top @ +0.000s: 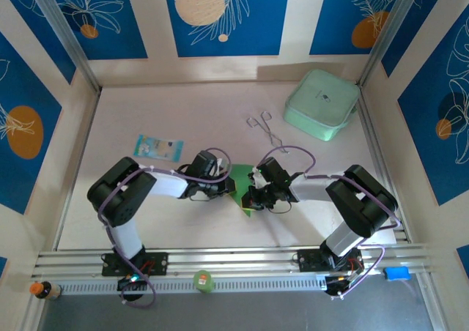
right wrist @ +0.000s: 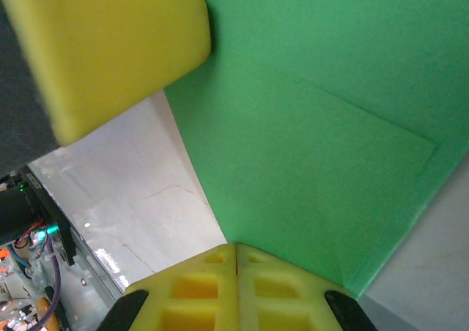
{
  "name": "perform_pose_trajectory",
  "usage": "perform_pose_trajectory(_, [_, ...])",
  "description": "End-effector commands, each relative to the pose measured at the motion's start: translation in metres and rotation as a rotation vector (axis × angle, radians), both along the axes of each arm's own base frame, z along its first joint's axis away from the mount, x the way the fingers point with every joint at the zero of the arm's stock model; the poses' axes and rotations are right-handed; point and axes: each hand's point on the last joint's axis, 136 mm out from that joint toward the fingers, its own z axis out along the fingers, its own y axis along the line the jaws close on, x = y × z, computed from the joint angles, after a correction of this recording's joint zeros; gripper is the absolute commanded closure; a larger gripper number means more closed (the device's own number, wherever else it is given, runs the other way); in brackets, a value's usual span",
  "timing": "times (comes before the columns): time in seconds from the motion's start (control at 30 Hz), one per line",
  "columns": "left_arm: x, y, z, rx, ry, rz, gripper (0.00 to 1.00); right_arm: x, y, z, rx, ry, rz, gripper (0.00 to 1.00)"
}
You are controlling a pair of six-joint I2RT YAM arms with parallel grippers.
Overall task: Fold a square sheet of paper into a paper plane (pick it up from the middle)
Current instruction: Third fold the triangle at the center of the table.
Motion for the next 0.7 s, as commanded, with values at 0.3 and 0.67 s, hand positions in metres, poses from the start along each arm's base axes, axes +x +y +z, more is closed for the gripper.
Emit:
perform_pose_trajectory(0.3, [-0.013, 0.019, -0.025, 0.031, 0.067, 0.065, 1.0, 0.013, 0.023, 0.04, 0.088, -0.029, 0.063, 1.0])
perform_pose_trajectory(0.67, [-0.012, 0.02, -0.026, 0.051, 0.07, 0.058, 1.0, 0.0, 0.013, -0.005, -0.02, 0.062, 0.065, 0.99])
